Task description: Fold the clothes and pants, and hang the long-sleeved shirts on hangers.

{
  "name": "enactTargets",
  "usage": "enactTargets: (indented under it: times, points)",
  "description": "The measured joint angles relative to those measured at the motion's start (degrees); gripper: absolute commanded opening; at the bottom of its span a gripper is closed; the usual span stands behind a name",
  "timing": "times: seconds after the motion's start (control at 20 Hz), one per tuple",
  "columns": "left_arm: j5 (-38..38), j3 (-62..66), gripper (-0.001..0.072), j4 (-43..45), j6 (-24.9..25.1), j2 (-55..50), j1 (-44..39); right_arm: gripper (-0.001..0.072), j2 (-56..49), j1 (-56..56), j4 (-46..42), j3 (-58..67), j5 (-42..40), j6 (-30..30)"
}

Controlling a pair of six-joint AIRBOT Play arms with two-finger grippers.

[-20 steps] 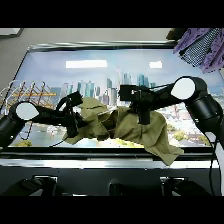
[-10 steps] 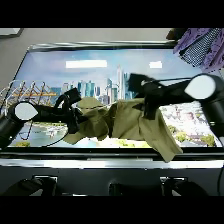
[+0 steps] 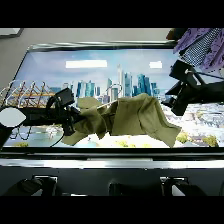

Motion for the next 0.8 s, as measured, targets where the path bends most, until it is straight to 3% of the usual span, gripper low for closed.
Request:
enactTargets:
  times: [0.5,0.6,0.7,0.8]
  points:
    - [0.0,0.0,0.0028,0.0,0.1,1.2,-1.6,0.0425,-7.2,-0.4,12.2,-1.2,0.7,-8.4]
    - [-0.1,0.0,0.0029,0.0,0.1,1.2,-1.7,0.0339,-7.8,1.0,12.2,-1.2,1.5,-9.6]
    - [-0.2,0.0,0.0029,0.0,0.1,1.2,-1.7,0.0106,-8.0,2.6,11.3,-1.2,1.9,-10.3]
    - [0.2,0.0,0.0039,0.5,-0.3,1.2,-1.6,0.0031,-8.2,3.8,9.9,-1.3,3.2,-11.5]
